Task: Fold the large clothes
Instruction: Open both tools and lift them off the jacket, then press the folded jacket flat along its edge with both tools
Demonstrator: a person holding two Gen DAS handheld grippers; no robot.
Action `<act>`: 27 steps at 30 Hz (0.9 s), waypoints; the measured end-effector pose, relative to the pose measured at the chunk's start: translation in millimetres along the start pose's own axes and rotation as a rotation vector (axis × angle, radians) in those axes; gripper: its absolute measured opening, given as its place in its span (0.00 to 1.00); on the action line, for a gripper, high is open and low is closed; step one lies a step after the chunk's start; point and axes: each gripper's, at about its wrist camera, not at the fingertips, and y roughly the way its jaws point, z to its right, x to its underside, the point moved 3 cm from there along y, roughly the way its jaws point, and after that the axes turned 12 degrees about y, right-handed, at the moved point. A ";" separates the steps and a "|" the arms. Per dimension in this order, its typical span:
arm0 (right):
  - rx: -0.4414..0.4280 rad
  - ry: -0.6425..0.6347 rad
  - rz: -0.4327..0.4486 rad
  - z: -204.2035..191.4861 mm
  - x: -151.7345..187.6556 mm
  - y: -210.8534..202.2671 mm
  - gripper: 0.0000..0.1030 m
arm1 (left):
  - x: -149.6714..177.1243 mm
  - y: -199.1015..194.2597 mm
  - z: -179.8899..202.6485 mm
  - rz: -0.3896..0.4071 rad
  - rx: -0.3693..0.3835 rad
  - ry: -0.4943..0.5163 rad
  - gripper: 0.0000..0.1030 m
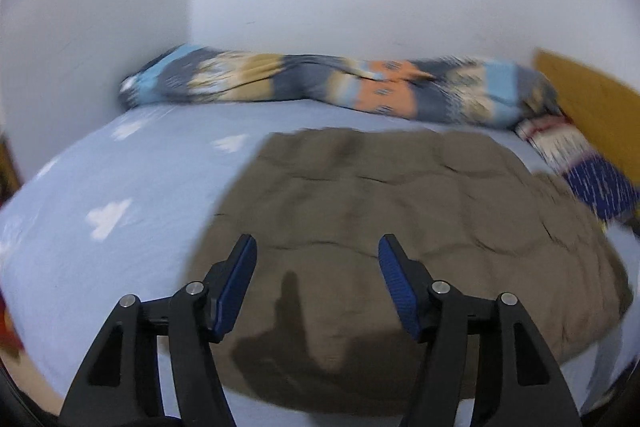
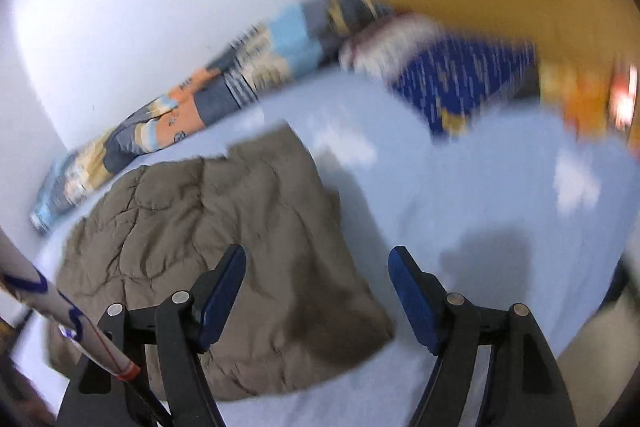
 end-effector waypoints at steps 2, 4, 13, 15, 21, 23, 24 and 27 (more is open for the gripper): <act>-0.078 -0.061 -0.012 -23.0 3.9 6.8 0.77 | 0.1 8.7 22.5 -0.007 0.013 0.066 0.64; -0.106 -0.116 -0.057 -45.4 16.2 21.0 0.77 | 2.5 19.3 40.8 -0.030 0.025 0.108 0.64; -0.101 -0.250 -0.208 -92.8 64.1 67.9 0.78 | 15.4 40.1 51.2 -0.063 0.011 0.149 0.72; -0.076 -0.249 -0.228 -92.1 66.6 78.3 0.81 | 16.8 43.4 53.6 -0.070 0.006 0.160 0.72; -0.039 -0.248 -0.265 -89.2 70.5 95.3 0.89 | 20.2 47.4 54.6 -0.084 0.013 0.155 0.72; -0.037 -0.248 -0.269 -88.5 71.7 97.2 0.89 | 20.6 47.9 54.5 -0.084 0.015 0.152 0.73; -0.038 -0.248 -0.270 -88.0 71.6 97.7 0.90 | 20.8 47.9 54.7 -0.083 0.015 0.154 0.73; -0.047 -0.245 -0.278 -87.1 70.1 95.6 0.90 | 20.4 48.5 53.2 -0.085 0.014 0.151 0.73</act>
